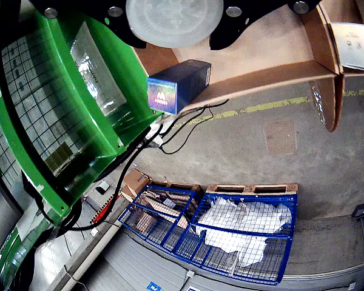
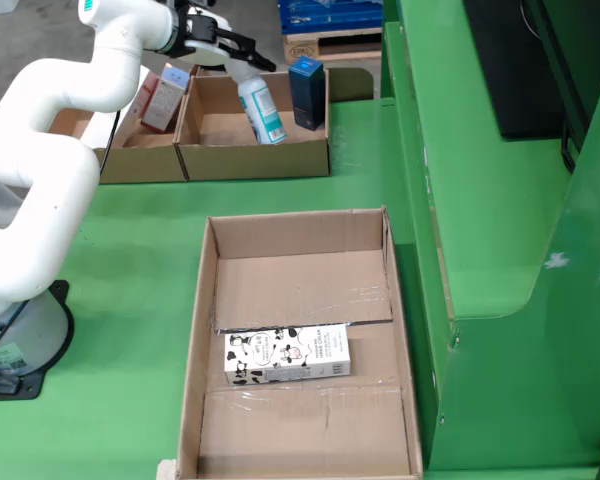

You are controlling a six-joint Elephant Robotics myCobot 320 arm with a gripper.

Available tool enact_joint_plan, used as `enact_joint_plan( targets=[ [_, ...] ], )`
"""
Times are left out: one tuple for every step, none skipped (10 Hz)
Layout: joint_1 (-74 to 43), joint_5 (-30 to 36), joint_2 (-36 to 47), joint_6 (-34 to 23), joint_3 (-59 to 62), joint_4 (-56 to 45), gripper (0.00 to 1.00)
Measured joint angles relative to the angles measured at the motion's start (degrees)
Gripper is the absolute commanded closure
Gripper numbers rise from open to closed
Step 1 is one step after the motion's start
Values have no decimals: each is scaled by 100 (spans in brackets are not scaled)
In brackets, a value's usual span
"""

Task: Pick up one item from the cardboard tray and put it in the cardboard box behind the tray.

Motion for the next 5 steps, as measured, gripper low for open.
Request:
enact_joint_plan(
  targets=[
    [-35,0,-35,0,0,-9,100],
    [-123,0,-255,0,9,0,100],
    [-158,9,-325,0,0,0,100],
    [-176,9,-325,0,0,0,100],
    [-176,9,-325,0,0,0,100]
  ],
)
